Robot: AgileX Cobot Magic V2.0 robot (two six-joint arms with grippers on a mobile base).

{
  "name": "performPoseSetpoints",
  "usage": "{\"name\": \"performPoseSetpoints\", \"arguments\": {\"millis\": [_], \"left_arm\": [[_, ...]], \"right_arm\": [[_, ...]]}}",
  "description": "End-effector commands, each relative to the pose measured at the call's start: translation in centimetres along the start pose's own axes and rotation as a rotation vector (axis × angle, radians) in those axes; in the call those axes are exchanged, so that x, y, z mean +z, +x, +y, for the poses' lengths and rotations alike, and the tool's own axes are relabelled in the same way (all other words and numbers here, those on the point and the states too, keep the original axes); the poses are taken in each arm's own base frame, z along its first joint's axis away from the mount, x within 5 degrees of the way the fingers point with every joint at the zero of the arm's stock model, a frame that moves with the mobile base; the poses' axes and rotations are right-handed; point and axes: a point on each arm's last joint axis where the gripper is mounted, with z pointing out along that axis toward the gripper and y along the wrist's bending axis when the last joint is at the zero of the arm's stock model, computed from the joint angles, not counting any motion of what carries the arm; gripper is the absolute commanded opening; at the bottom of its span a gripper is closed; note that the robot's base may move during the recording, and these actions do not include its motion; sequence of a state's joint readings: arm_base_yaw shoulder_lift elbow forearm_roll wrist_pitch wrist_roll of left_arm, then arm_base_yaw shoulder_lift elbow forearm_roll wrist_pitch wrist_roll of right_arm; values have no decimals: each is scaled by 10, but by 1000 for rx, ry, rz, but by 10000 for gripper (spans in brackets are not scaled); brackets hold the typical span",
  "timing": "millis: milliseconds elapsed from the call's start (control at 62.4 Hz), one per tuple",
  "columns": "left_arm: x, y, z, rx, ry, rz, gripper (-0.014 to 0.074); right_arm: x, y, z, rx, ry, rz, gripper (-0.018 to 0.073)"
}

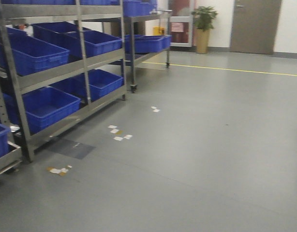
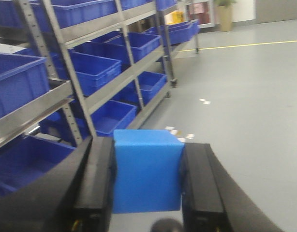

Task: Sort and place red and blue blocks on shelf
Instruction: 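Drive the base to the shelf of blue bins holding both cubes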

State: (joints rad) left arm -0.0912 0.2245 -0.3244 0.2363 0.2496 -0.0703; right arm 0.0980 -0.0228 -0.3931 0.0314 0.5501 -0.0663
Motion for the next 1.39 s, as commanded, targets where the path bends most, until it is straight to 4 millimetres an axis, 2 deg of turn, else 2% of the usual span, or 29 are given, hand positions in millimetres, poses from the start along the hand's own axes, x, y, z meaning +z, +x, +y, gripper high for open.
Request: {"name": "performPoseSetpoints", "arguments": {"millis": [0, 1378], "left_arm": [[-1, -18, 0, -13, 12, -113, 84], [-1, -18, 0, -13, 12, -113, 84]], "right_arm": [[-5, -15, -1, -15, 17, -122, 66], [-5, -15, -1, -15, 17, -122, 66]]}}
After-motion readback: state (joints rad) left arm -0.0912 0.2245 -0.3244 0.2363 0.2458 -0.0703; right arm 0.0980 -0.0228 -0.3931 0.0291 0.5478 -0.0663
